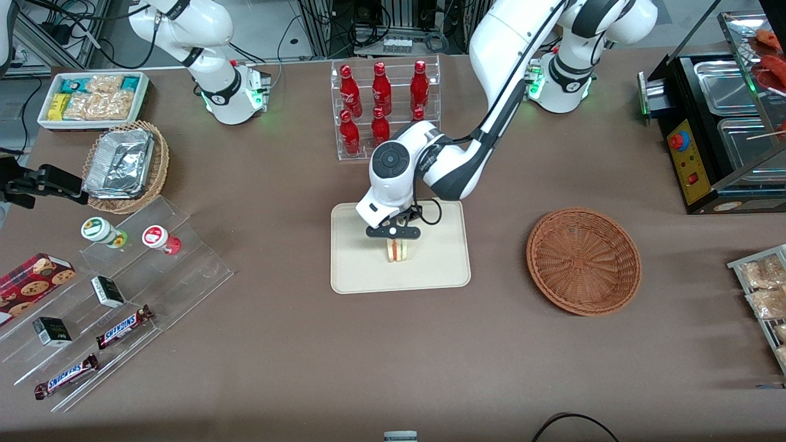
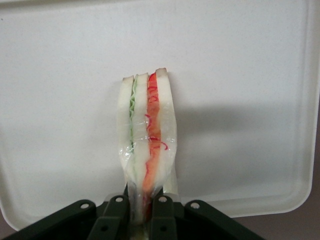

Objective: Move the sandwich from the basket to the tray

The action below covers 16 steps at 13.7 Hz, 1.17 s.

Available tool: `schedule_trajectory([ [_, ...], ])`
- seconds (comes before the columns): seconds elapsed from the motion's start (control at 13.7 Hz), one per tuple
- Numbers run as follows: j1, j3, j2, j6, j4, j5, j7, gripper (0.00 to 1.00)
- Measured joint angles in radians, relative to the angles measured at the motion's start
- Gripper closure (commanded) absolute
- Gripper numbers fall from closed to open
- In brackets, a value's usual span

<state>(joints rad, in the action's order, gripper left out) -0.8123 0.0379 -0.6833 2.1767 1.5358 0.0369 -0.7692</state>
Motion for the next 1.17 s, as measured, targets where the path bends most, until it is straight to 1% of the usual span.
schedule_trajectory([
  [0.07,-0.003,0.000,-0.004,0.000,0.000,0.000,-0.002,0.37],
  [0.15,-0.005,0.000,-0.007,0.000,0.000,0.000,-0.002,0.03],
  [0.22,-0.006,0.000,-0.010,0.000,0.000,0.000,-0.003,0.01],
  [0.73,-0.002,-0.013,0.002,-0.014,-0.034,0.000,-0.008,0.00],
  [0.87,0.022,-0.018,0.042,-0.062,-0.051,0.005,-0.029,0.00],
  [1.02,0.078,-0.020,0.108,-0.132,-0.057,0.029,-0.054,0.00],
  [1.17,0.128,-0.021,0.180,-0.214,-0.057,0.039,-0.059,0.00],
])
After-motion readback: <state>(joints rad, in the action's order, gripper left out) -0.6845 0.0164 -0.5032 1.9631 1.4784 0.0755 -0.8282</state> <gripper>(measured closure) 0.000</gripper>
